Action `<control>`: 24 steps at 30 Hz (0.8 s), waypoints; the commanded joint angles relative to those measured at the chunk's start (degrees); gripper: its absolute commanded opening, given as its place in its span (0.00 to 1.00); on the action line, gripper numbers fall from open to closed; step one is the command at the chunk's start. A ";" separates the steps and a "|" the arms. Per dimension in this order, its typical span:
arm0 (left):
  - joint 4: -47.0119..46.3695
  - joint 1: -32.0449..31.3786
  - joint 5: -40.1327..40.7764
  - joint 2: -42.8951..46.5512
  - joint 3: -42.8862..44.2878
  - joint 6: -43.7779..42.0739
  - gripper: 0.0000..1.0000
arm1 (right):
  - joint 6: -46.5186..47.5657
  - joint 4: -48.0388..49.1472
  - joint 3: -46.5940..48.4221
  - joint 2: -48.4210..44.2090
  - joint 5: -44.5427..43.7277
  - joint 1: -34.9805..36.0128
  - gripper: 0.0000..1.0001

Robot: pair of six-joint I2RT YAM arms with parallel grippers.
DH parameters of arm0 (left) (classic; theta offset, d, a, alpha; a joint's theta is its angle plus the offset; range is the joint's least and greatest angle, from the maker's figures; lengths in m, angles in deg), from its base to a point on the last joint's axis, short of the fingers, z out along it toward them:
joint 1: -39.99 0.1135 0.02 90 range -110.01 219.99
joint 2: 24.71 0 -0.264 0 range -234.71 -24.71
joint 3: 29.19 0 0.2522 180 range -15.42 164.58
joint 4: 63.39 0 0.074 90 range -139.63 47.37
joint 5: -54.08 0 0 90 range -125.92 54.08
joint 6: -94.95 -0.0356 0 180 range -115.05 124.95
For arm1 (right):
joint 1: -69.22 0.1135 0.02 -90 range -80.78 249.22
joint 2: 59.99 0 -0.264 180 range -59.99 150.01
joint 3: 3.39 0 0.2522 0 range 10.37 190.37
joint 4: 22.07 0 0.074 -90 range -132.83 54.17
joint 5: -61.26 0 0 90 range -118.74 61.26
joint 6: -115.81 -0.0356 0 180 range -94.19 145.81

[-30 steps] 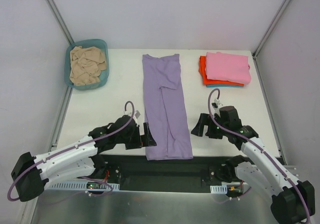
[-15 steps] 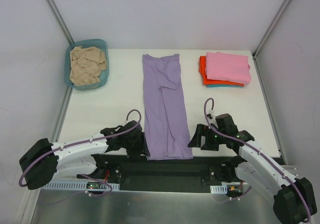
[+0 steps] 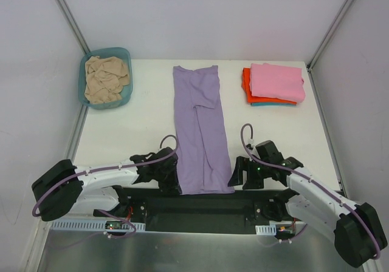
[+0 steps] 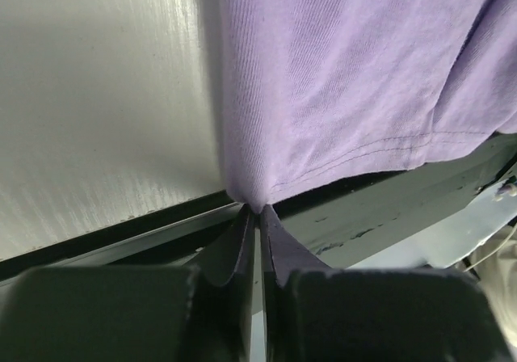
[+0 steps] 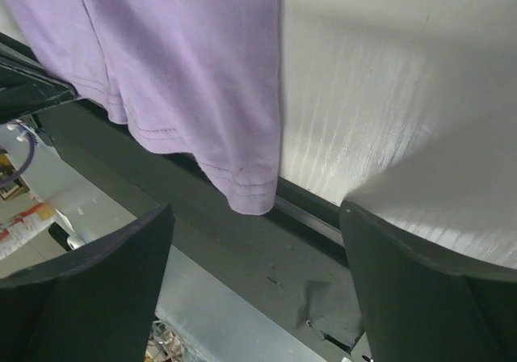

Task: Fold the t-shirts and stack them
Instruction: Grab the bottom of the folded rectangular tshirt with both arms, then fold the folded rectangular tshirt in 1/3 of the way

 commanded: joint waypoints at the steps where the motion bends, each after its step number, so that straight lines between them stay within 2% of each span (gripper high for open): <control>1: -1.09 -0.61 -1.64 -0.63 2.22 -0.42 0.00 | -1.45 -0.42 1.19 2.46 0.40 2.47 0.81; 5: -1.09 -0.61 -1.64 0.42 1.96 -0.59 0.00 | -3.73 3.44 1.10 4.66 0.14 5.10 0.66; 8: -1.09 -0.52 -1.47 1.83 1.44 -0.33 0.00 | -4.53 5.55 1.89 7.73 -0.04 5.99 0.63; 14: -1.17 -0.52 -1.47 2.54 0.99 -0.86 0.00 | -5.32 10.39 2.86 14.06 -0.13 7.48 0.45; 17: -1.09 -0.52 -2.08 3.15 0.91 -1.30 0.00 | -5.93 12.67 2.86 15.65 0.84 8.71 0.29; 20: -1.09 -0.61 -2.52 4.64 0.56 -1.47 0.00 | -6.37 13.73 2.69 14.52 0.93 10.55 0.17; 23: -1.09 -0.44 -1.83 6.66 0.99 -2.87 0.00 | -5.85 12.33 4.00 12.23 -0.56 10.91 0.11; 24: -1.00 -0.44 -1.47 7.80 1.34 -3.40 0.00 | -4.98 8.67 5.14 10.92 -1.87 11.00 0.10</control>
